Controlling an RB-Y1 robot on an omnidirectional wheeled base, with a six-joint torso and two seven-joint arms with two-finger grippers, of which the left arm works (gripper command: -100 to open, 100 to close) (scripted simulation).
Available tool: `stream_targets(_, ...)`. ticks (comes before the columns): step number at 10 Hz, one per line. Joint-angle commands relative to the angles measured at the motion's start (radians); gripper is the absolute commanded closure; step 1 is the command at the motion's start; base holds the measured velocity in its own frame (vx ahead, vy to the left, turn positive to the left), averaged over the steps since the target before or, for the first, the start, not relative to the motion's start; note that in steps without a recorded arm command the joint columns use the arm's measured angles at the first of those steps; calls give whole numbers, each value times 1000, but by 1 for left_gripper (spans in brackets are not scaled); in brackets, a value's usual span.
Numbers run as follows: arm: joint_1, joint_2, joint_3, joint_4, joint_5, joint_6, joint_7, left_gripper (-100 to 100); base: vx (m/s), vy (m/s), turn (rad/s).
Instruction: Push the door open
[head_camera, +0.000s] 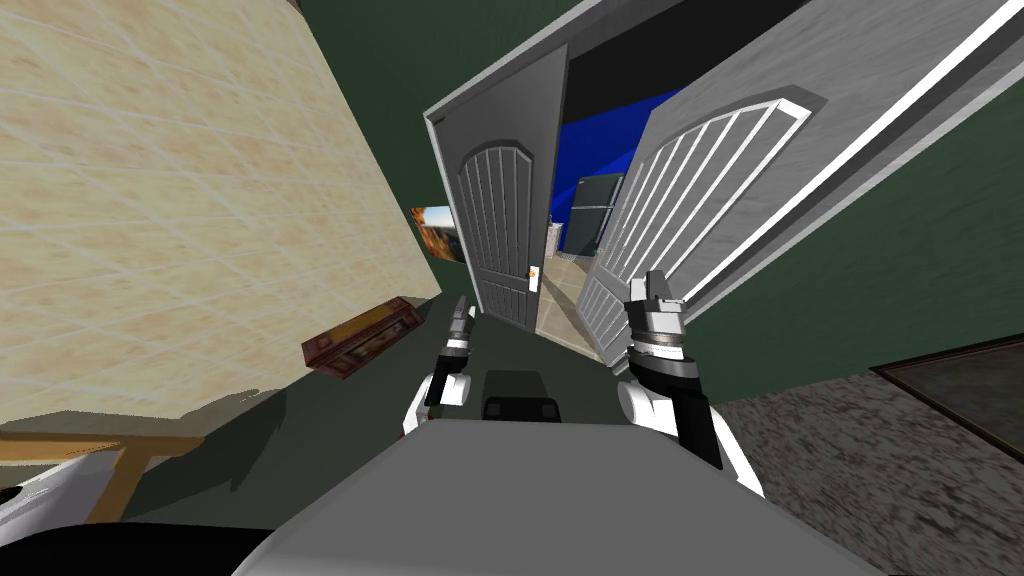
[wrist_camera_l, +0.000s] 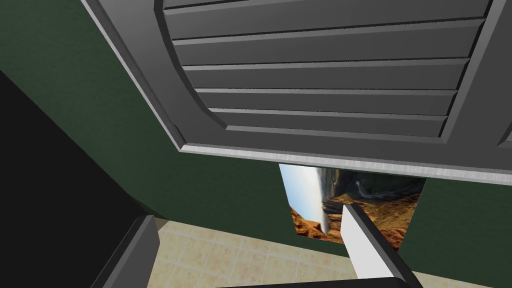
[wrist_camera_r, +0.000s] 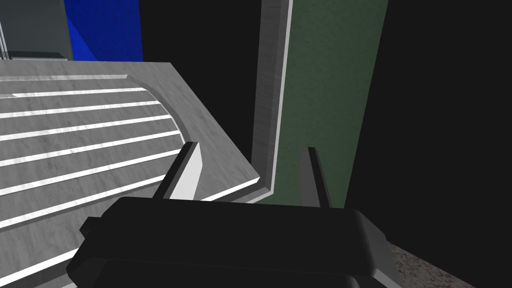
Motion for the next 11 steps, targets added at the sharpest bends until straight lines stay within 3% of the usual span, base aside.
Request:
stream_targets(1,-20,3,-6,29,1,9,2,-100,103,-9,-64)
stream_targets(11,-117,15,-52,226,5,31,15,-100,102,-13,-70)
